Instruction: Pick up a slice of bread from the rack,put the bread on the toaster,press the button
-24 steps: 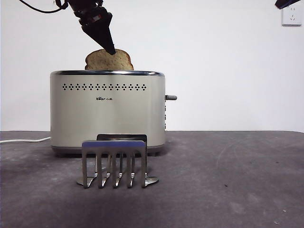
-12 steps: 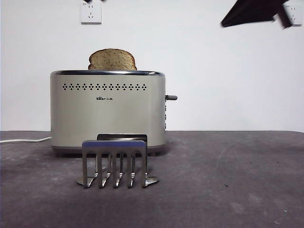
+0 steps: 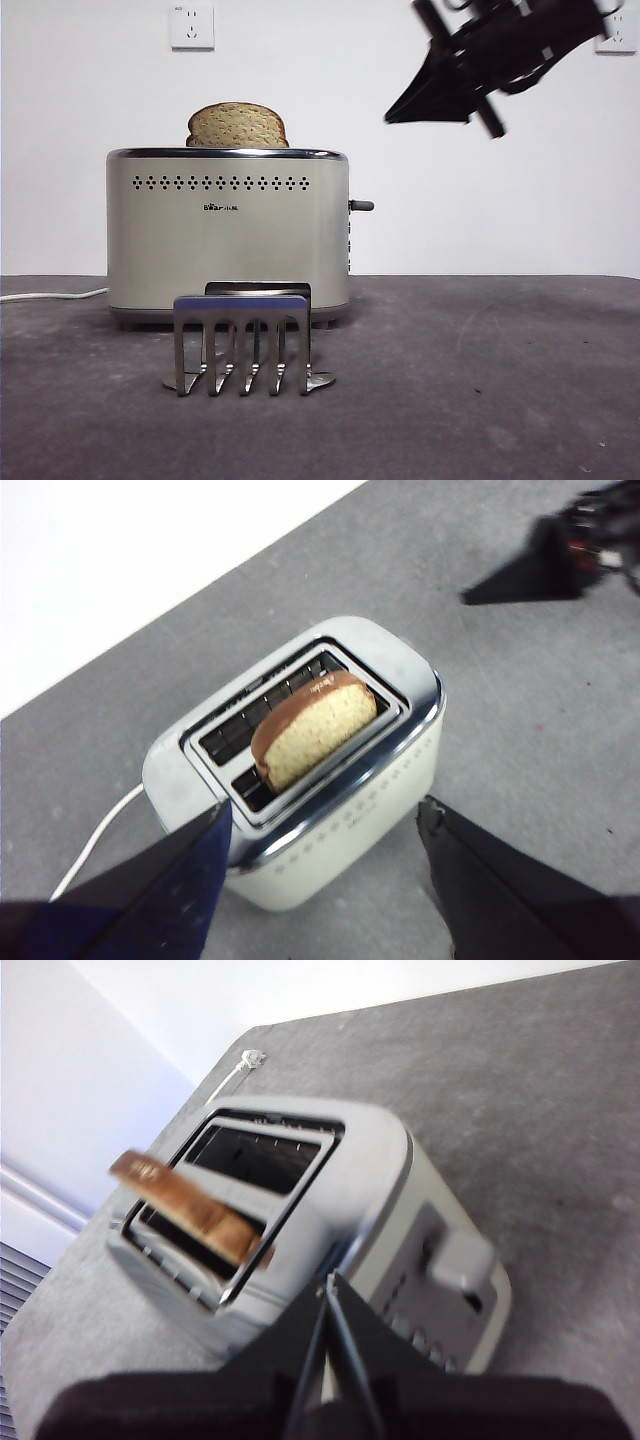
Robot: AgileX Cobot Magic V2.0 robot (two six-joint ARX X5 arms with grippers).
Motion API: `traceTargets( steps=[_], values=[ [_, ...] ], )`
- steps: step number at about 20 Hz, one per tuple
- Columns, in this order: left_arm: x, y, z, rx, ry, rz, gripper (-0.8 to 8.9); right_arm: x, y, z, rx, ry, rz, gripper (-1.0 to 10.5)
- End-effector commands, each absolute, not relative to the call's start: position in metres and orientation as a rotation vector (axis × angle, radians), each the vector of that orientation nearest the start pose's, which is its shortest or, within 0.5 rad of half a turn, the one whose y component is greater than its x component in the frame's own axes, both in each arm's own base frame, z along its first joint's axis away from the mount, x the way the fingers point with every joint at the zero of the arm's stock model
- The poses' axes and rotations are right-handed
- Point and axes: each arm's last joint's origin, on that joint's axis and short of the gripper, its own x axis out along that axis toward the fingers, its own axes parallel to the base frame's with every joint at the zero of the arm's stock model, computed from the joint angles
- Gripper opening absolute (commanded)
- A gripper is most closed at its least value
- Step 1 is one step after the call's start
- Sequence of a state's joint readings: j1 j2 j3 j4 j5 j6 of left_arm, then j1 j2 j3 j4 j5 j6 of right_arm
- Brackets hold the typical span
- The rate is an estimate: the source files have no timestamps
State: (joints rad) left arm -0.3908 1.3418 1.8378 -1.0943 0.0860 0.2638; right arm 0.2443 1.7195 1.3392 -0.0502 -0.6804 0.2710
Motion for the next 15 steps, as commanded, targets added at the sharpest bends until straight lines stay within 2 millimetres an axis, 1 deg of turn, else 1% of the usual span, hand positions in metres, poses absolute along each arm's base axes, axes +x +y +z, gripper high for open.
traceTargets(
  steps=[1, 3, 7, 10, 15],
  values=[
    [0.204, -0.087, 0.475, 0.322, 0.551, -0.539, 3.19, 0.395, 0.122, 0.284, 0.369, 0.574, 0.851, -0.1],
    [0.201, -0.087, 0.476, 0.285, 0.565, -0.544, 3.19, 0.408, 0.127, 0.278, 0.377, 0.585, 0.851, -0.1],
    [0.198, -0.088, 0.476, 0.251, 0.570, -0.632, 3.19, 0.425, 0.134, 0.263, 0.379, 0.609, 0.847, -0.1],
    [0.197, -0.089, 0.476, 0.236, 0.569, -0.676, 3.19, 0.431, 0.138, 0.249, 0.381, 0.639, 0.838, -0.1],
    [0.197, -0.089, 0.476, 0.235, 0.568, -0.678, 3.18, 0.437, 0.139, 0.229, 0.381, 0.681, 0.828, -0.1]
  ],
)
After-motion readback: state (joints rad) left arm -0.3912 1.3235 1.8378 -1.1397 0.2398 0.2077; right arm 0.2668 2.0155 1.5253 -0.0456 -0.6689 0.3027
